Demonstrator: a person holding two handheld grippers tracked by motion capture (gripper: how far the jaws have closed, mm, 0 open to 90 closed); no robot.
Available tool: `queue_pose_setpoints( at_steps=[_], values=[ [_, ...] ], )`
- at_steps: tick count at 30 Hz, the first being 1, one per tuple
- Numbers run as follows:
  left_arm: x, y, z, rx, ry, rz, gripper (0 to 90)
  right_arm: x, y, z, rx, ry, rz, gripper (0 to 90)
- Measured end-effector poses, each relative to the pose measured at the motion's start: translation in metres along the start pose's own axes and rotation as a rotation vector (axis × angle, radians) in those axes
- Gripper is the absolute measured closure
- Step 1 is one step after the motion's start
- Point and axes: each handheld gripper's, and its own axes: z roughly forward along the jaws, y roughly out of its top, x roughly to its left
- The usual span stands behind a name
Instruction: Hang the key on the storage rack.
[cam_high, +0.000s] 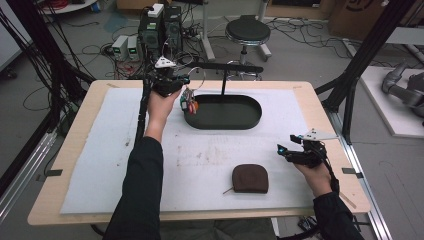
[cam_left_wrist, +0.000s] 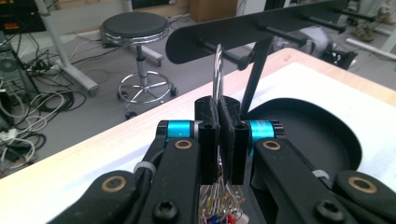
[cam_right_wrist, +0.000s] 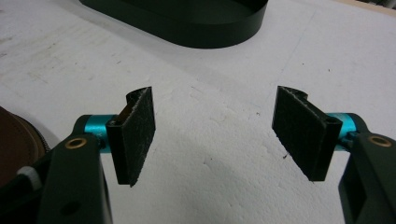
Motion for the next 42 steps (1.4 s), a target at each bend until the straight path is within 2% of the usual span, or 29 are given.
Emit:
queue_pose_setpoints(
  at_steps=[6, 13, 14, 16, 17, 19, 23, 24, 26, 31, 36, 38, 41, 42],
  values=[
    [0.000, -0.002, 0.001, 0.010, 0.015, 0.001, 83.7, 0.000, 0.000, 0.000, 0.001, 0.000, -0.001, 30.8],
    [0.000, -0.008, -0.007, -0.004, 0.030, -0.022, 74.5, 0.001, 0.000, 0.000, 0.003, 0.002, 0.000, 30.8],
    [-0.001, -0.008, -0.010, -0.003, 0.035, -0.021, 67.7, 0.001, 0.000, 0.000, 0.003, 0.001, -0.004, 30.8],
    [-0.003, -0.009, -0.015, -0.006, 0.040, -0.006, 61.4, 0.001, 0.000, 0.001, 0.006, -0.001, -0.005, 30.8],
    [-0.005, -0.010, -0.019, -0.005, 0.050, 0.009, 61.4, 0.001, 0.000, 0.001, 0.006, -0.001, -0.005, 30.8],
    [-0.011, -0.011, -0.027, -0.006, 0.056, 0.039, 55.2, 0.001, 0.000, 0.001, 0.007, -0.001, -0.004, 30.8],
    [-0.024, -0.017, -0.047, -0.037, 0.024, 0.071, 49.2, 0.001, 0.000, 0.001, 0.010, -0.005, -0.005, 30.8],
    [-0.033, -0.021, -0.058, -0.056, 0.001, 0.080, 45.5, 0.002, 0.000, 0.001, 0.012, -0.007, -0.007, 30.8],
    [-0.037, -0.024, -0.064, -0.065, -0.013, 0.087, 45.5, 0.002, 0.000, 0.001, 0.013, -0.008, -0.006, 30.8],
    [-0.056, -0.038, -0.092, -0.072, -0.064, 0.125, 41.4, 0.005, 0.001, 0.003, 0.020, -0.014, -0.010, 30.8],
    [-0.069, -0.056, -0.113, -0.074, -0.088, 0.170, 36.3, 0.008, 0.003, 0.006, 0.023, -0.013, -0.007, 30.8],
    [-0.071, -0.064, -0.120, -0.074, -0.093, 0.176, 35.0, 0.010, 0.003, 0.007, 0.021, -0.013, -0.009, 30.8],
    [-0.072, -0.078, -0.129, -0.072, -0.097, 0.162, 30.3, 0.014, 0.004, 0.009, 0.025, -0.010, -0.022, 30.8],
    [-0.073, -0.090, -0.135, -0.079, -0.098, 0.151, 29.6, 0.015, 0.004, 0.009, 0.026, -0.009, -0.015, 30.8]
  ],
)
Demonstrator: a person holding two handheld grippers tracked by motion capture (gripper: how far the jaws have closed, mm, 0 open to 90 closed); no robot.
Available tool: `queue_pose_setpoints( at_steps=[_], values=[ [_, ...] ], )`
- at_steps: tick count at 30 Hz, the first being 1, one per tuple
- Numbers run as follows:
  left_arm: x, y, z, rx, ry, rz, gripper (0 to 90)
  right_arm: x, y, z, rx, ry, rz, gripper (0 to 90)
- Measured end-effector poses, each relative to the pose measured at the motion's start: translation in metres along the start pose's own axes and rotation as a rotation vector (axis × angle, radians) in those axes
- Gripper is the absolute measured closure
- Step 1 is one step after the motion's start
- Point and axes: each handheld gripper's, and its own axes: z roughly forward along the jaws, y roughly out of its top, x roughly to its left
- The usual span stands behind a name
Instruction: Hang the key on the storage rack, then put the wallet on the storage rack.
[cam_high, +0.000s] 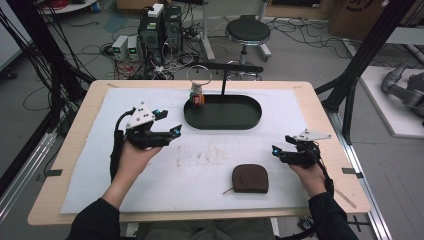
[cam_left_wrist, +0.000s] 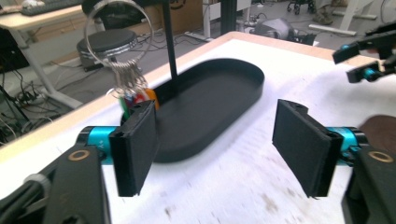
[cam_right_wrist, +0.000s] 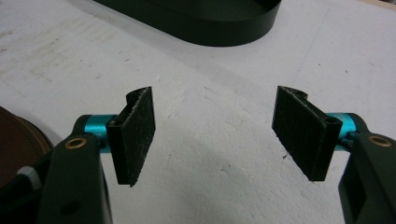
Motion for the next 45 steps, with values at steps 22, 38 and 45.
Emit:
queue_pose_setpoints(
  at_steps=[22, 38, 45],
  values=[
    [-0.007, -0.054, -0.032, -0.030, 0.049, 0.047, 25.3, 0.006, -0.001, -0.021, -0.082, 0.038, 0.008, 30.7],
    [-0.007, -0.057, -0.026, -0.014, 0.047, 0.045, 25.3, 0.016, -0.006, -0.028, -0.058, 0.168, -0.021, 39.8],
    [-0.011, -0.058, -0.022, 0.006, 0.026, 0.061, 25.8, 0.027, -0.006, -0.015, 0.011, 0.326, -0.047, 54.8]
  ],
)
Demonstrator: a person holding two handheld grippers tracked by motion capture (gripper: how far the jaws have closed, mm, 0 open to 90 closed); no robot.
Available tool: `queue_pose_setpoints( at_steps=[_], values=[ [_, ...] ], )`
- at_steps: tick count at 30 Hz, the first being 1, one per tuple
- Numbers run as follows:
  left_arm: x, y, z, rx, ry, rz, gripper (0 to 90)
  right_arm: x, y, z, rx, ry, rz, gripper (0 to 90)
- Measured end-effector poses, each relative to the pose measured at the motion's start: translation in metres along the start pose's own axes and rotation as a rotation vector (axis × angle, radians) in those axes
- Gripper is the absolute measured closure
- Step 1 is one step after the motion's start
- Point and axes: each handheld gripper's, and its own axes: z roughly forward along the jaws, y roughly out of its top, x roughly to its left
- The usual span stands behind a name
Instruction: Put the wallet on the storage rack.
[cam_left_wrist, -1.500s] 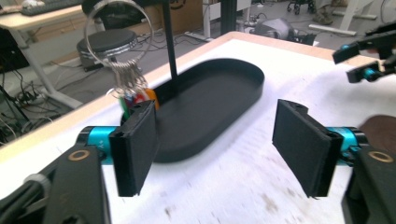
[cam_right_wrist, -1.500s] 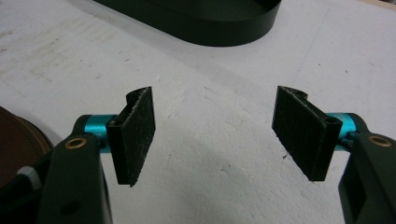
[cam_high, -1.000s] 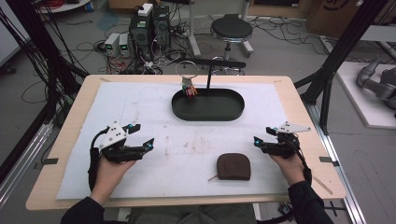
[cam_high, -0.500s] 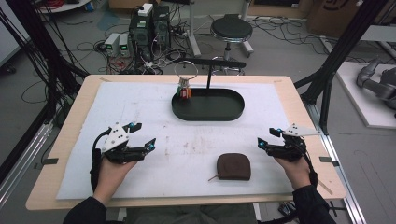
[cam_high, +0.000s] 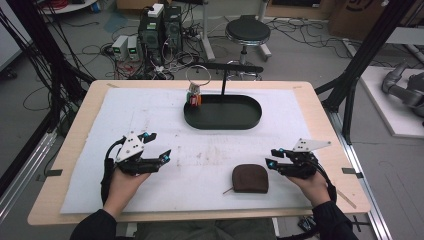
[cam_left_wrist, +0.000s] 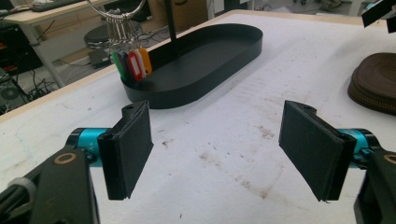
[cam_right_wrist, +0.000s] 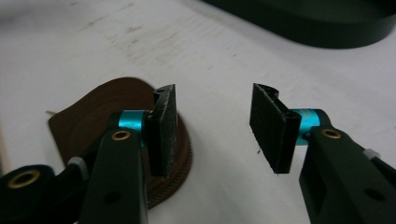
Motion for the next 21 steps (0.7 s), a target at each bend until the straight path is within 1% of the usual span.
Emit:
queue_pose_setpoints(
  at_steps=[2, 4, 5, 6, 8, 10, 11, 12, 13, 14, 16, 17, 21],
  values=[
    [0.000, 0.000, 0.000, 0.002, -0.005, 0.001, 25.8, 0.001, 0.000, 0.005, 0.033, 0.029, -0.001, 58.0],
    [0.000, 0.000, 0.001, -0.002, -0.015, 0.001, 25.9, 0.003, 0.000, 0.008, 0.050, 0.044, -0.020, 61.7],
    [0.000, 0.000, 0.001, -0.004, -0.015, 0.002, 25.9, 0.003, 0.000, 0.009, 0.057, 0.054, -0.017, 62.6],
    [0.000, 0.000, 0.001, -0.004, -0.018, 0.002, 25.9, 0.002, -0.001, 0.010, 0.058, 0.070, -0.008, 62.9],
    [0.000, 0.000, 0.001, 0.003, -0.017, 0.011, 26.0, 0.000, -0.001, 0.011, 0.070, 0.079, 0.018, 62.8],
    [-0.001, 0.000, 0.002, 0.002, -0.020, 0.011, 26.2, -0.002, -0.002, 0.012, 0.093, 0.101, 0.051, 60.9],
    [-0.001, 0.000, 0.002, 0.005, -0.021, 0.012, 26.2, -0.003, -0.003, 0.014, 0.101, 0.107, 0.054, 60.8],
    [-0.002, 0.000, 0.002, 0.005, -0.024, 0.013, 26.2, -0.004, -0.005, 0.018, 0.131, 0.146, 0.062, 60.8],
    [-0.002, 0.000, 0.003, 0.005, -0.026, 0.012, 26.2, -0.004, -0.005, 0.018, 0.131, 0.146, 0.062, 60.8],
    [-0.002, 0.000, 0.003, 0.007, -0.032, 0.015, 26.2, -0.005, -0.005, 0.019, 0.139, 0.157, 0.076, 61.0],
    [-0.003, 0.000, 0.004, 0.009, -0.037, 0.023, 26.5, -0.008, -0.006, 0.020, 0.151, 0.187, 0.119, 65.2],
    [-0.004, 0.000, 0.005, 0.012, -0.038, 0.026, 26.6, -0.009, -0.006, 0.020, 0.148, 0.202, 0.121, 67.2],
    [-0.007, 0.000, 0.008, 0.023, -0.049, 0.042, 26.6, -0.009, -0.005, 0.020, 0.159, 0.211, 0.126, 74.5]
  ],
)
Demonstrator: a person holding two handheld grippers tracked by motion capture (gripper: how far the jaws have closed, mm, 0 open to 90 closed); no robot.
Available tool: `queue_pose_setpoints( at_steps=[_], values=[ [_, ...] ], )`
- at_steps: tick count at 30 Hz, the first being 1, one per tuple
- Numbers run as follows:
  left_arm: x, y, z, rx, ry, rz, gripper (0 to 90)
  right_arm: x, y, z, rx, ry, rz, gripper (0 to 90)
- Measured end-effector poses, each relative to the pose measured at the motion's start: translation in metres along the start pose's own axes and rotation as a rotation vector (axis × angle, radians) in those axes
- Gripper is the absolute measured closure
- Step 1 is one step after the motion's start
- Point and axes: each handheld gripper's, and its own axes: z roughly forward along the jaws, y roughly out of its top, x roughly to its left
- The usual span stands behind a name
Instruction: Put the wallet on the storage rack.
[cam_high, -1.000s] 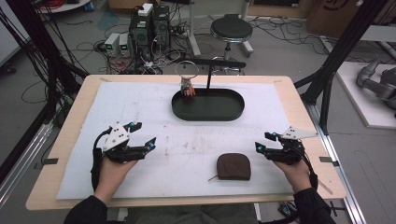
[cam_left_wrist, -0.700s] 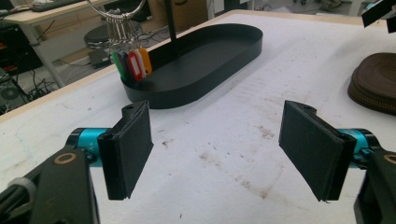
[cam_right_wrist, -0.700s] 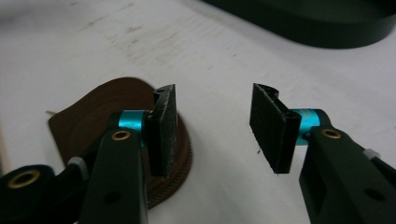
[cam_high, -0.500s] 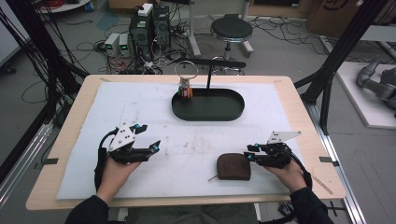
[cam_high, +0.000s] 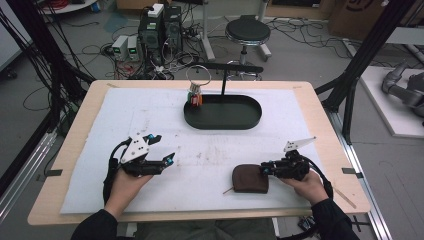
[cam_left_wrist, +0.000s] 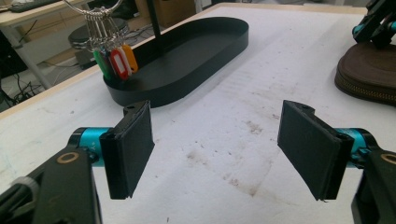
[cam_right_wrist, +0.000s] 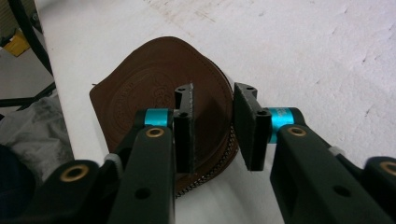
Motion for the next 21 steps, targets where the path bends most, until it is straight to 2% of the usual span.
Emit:
queue_pose_setpoints(
  at_steps=[3, 5, 9, 15, 21],
  values=[
    [-0.002, 0.001, 0.002, 0.000, -0.008, 0.005, 26.7, 0.002, 0.002, -0.002, -0.012, -0.030, -0.030, 82.9],
    [-0.004, 0.002, 0.003, 0.001, -0.013, 0.008, 26.8, 0.006, 0.003, -0.002, -0.016, -0.054, -0.060, 85.3],
    [-0.005, 0.003, 0.003, 0.002, -0.020, 0.016, 26.9, 0.012, 0.007, -0.002, -0.048, -0.081, -0.088, 87.0],
    [-0.006, 0.004, 0.005, -0.012, -0.029, 0.004, 26.9, 0.022, 0.014, -0.006, -0.122, -0.115, -0.133, 87.8],
    [-0.010, 0.008, 0.009, -0.033, -0.059, 0.004, 26.9, 0.030, 0.020, -0.010, -0.180, -0.126, -0.186, 88.1]
  ],
)
